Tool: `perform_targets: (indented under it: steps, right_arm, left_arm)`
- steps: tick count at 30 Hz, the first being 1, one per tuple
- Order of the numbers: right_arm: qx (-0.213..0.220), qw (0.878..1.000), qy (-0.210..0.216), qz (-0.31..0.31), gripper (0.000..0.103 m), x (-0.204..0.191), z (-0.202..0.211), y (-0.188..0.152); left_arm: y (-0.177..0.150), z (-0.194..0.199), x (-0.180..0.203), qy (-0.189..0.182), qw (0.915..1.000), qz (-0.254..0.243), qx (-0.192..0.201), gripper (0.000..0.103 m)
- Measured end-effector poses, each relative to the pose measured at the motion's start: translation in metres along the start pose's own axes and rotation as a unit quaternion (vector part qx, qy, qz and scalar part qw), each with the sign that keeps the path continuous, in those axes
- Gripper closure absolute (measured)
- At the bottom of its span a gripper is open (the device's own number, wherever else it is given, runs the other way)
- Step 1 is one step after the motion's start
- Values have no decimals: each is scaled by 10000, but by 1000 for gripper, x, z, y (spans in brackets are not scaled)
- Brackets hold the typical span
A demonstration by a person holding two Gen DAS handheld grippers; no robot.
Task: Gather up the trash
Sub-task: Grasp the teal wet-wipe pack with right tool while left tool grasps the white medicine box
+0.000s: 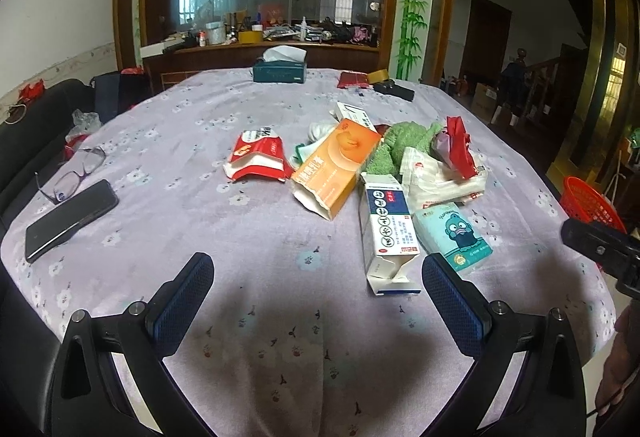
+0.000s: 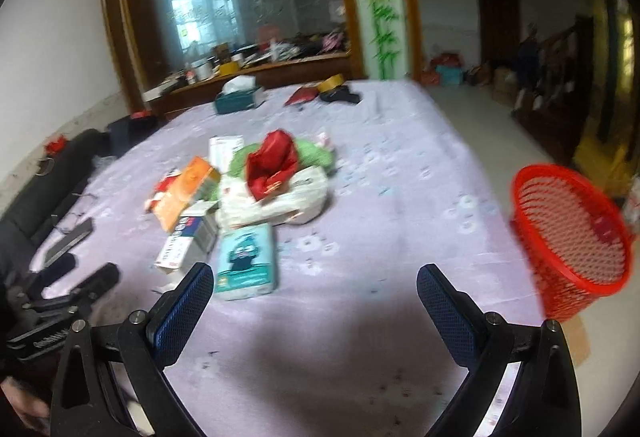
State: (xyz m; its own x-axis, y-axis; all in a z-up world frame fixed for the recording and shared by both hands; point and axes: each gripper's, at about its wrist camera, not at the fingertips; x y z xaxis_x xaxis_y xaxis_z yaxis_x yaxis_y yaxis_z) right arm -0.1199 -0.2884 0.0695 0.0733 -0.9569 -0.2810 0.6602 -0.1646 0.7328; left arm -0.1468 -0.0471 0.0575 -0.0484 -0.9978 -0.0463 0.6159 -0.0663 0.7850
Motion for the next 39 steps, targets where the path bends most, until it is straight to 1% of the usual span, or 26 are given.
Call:
perform_targets:
  steps: [2,4,6,7,9,11,13,17,18,19,20,21,22,23,25,28,31,33,35,36,37,39]
  right_arm:
    - [-192,9997,138,-34,3,-1,-8,1]
    - [-353,9991,229,41,11,-6,-18,1]
    - [-494,9982,303,177,15,-13,-26,0]
    - [-635,9968,427,231,19,-18,-33,0]
    - [-803,9951,522,262,20,-25,-44,1]
    - [-908,9938,544,335,20,-32,-55,4]
    - [-1002,9925,509,474,20,-41,-67,4]
    - [-1210,9896,475,620,23,-55,-88,3]
    - [-1260,9889,402,671,27,-57,-94,2]
    - [-1305,9884,353,686,35,-59,-99,1]
    - [-1379,9872,360,710,39,-60,-104,0]
    - [-1457,9860,304,751,50,-61,-109,-2]
    - [-1500,9855,221,768,51,-60,-112,-3]
    - [-1498,9855,247,756,52,-59,-112,-3]
    - [-1450,9864,214,739,62,-53,-108,-2]
    - [-1344,9893,278,491,67,-37,-97,0]
    - [-1222,9916,336,251,68,-19,-80,2]
    - [-1126,9930,321,175,68,-11,-69,2]
    - [-1019,9943,294,116,68,-4,-57,3]
    - [-952,9950,286,103,68,-1,-51,3]
    - [-906,9955,274,95,68,2,-47,3]
    - [-848,9960,265,44,68,6,-41,4]
  left_arm:
    - [1,-4,0,-112,9999,17,-79,0]
    - [3,-5,0,-117,9999,6,-82,0]
    - [3,-5,-2,-92,9999,28,-41,0]
    - [4,-5,-4,-80,10000,47,-31,0]
    - [5,-4,-8,-31,10000,89,-15,0]
    - [5,-5,-14,44,9999,127,-44,3]
    - [5,-6,-19,6,9998,178,-82,12]
    - [8,-9,-29,-75,9994,300,-155,14]
    - [9,-9,-30,-106,9993,314,-160,14]
    - [10,-9,-30,-145,9992,328,-161,14]
    - [13,-9,-30,-210,9991,340,-166,14]
    - [14,-10,-30,-258,9989,342,-184,14]
    - [17,-11,-28,-328,9987,332,-219,14]
    - [19,-13,-26,-420,9983,315,-246,14]
    - [24,-16,-20,-492,9981,238,-270,14]
    - [31,-23,-2,-627,9975,17,-335,14]
    - [37,-37,19,-719,9962,-201,-458,14]
    - [38,-48,29,-692,9954,-305,-595,14]
    - [40,-60,38,-579,9952,-376,-698,25]
    - [40,-66,40,-563,9944,-399,-804,36]
    - [40,-71,41,-596,9933,-391,-915,44]
    - [40,-86,42,-622,9910,-338,-1140,48]
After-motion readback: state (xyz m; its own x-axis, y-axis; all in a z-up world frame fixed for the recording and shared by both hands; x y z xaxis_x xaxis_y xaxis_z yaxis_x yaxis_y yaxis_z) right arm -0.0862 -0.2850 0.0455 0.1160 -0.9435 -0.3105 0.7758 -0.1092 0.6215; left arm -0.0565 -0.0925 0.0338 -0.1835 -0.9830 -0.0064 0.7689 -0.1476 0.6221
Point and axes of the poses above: each gripper's, at about its wrist camera, not at the fingertips, and z roughly against the way its jaws point, x to its right, y to its top, and after that the axes turned 8 degrees about -z, right-handed
